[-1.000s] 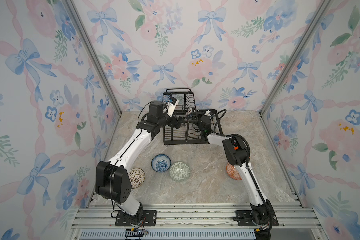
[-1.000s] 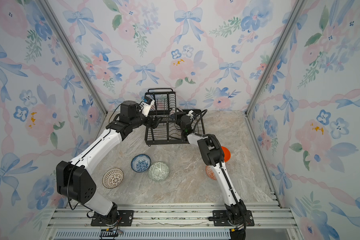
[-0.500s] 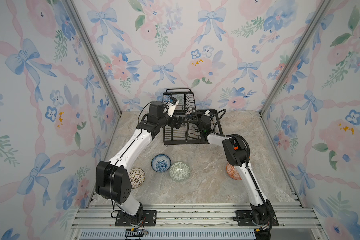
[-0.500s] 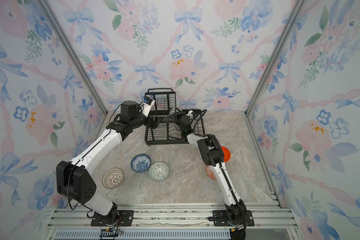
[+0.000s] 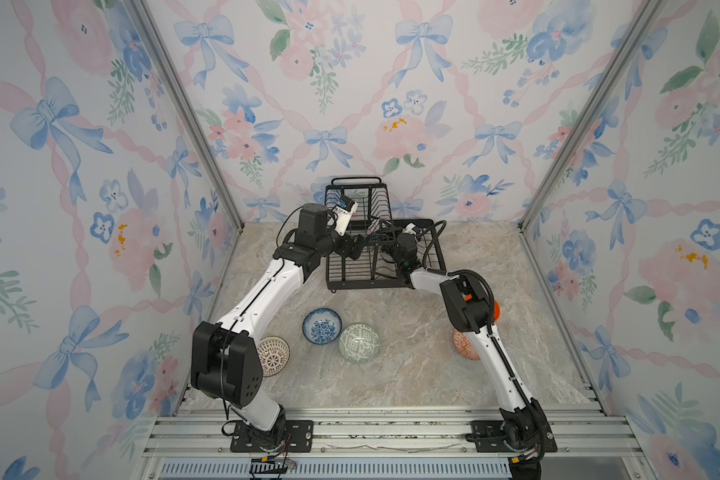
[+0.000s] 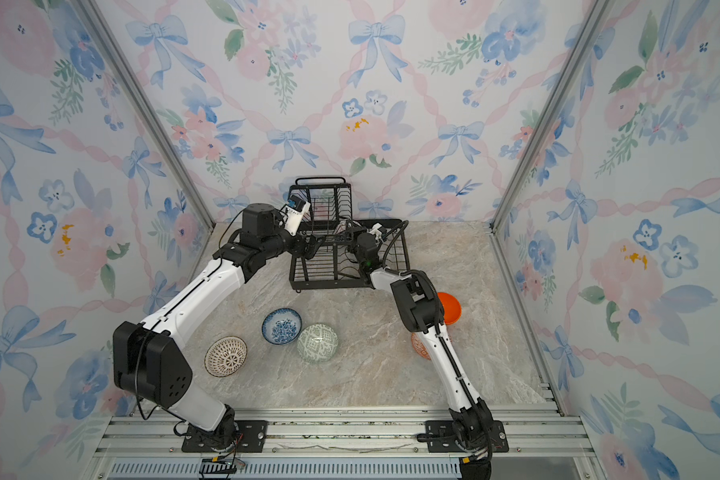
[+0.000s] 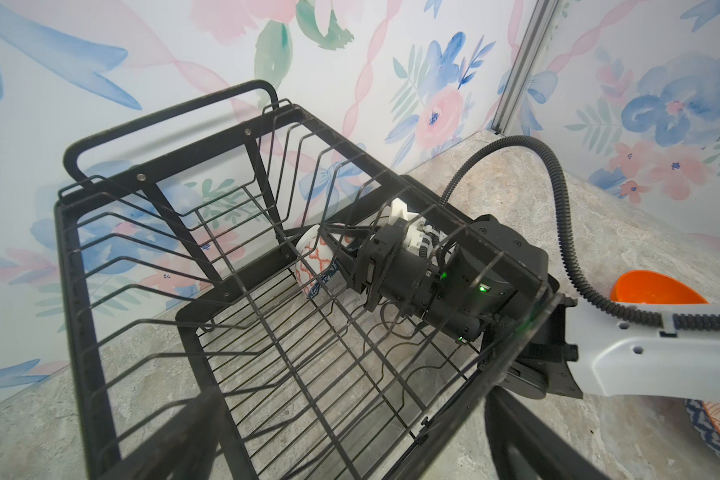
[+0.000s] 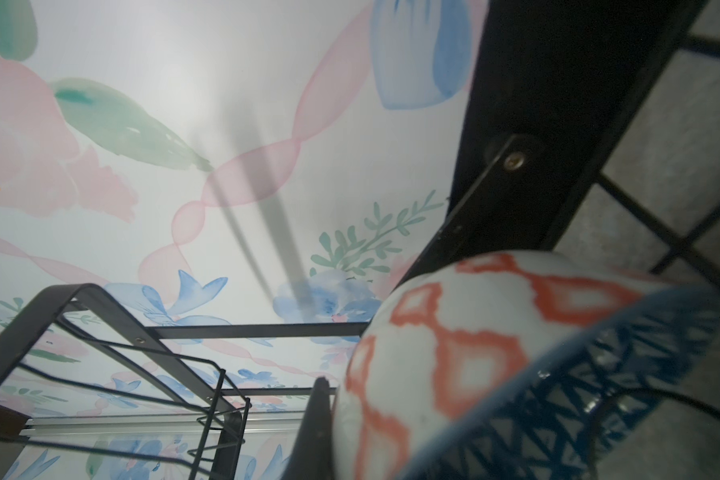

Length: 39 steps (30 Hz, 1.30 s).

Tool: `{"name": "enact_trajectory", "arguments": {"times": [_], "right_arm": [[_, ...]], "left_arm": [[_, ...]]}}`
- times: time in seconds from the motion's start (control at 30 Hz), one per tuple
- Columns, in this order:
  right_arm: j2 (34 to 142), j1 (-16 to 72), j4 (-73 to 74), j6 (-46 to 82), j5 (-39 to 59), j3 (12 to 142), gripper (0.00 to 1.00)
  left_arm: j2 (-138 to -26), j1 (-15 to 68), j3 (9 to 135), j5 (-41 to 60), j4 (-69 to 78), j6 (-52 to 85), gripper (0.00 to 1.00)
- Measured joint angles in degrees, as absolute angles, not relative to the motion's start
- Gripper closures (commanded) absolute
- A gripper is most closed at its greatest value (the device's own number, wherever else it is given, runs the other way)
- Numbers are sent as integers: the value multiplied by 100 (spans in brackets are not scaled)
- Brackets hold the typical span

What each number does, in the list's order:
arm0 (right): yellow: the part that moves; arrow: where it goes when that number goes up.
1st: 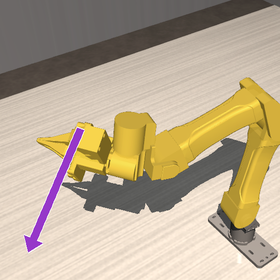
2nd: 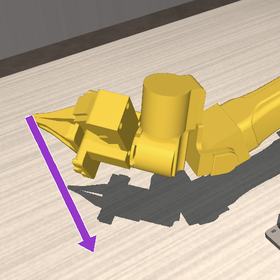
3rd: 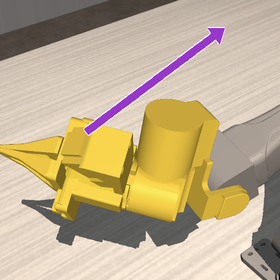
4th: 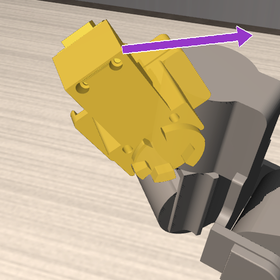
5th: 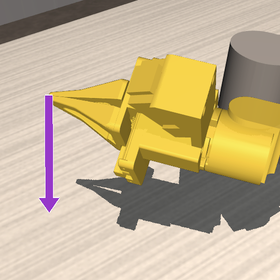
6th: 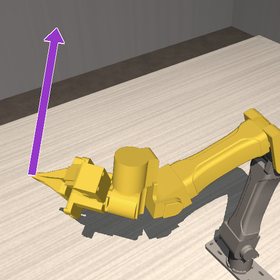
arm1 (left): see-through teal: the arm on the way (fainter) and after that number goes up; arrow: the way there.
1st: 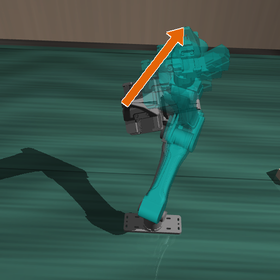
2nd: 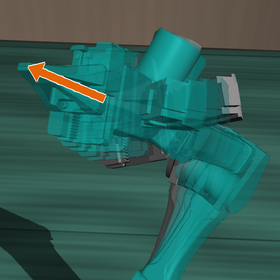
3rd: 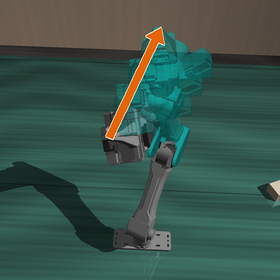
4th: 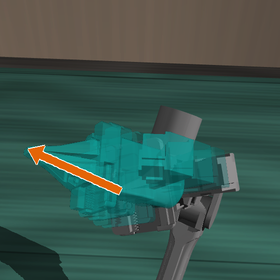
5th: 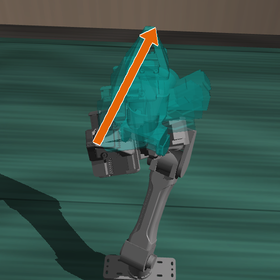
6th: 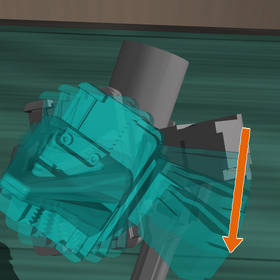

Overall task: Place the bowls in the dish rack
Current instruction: 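Lower the blue bowl upright into a rack slot with the right gripper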

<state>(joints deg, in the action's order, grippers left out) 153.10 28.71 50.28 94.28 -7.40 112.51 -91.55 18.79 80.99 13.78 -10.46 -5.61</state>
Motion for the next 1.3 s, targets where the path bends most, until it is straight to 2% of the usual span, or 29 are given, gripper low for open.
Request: {"name": "enact_trajectory", "arguments": {"times": [0.37, 0.6, 0.7, 1.03, 1.3], "right_arm": [[15310, 2871, 5026, 9430, -744, 11251, 96], [15308, 2871, 5022, 9432, -757, 11251, 91], [15301, 2873, 5019, 9441, -762, 11244, 86], [15224, 2910, 4963, 9533, -825, 11109, 78], [15126, 2930, 4842, 9555, -840, 10967, 65]], "left_arm": [[-9122, 1879, 8031, 1323, -1044, -561, 2], [-9039, 1879, 8003, 1323, -1044, -563, 2], [-8971, 1879, 7944, 1321, -1046, -563, 2], [-8897, 1876, 7913, 1291, -1044, -561, 2], [-8844, 1879, 7865, 1282, -1044, -561, 2]]}}
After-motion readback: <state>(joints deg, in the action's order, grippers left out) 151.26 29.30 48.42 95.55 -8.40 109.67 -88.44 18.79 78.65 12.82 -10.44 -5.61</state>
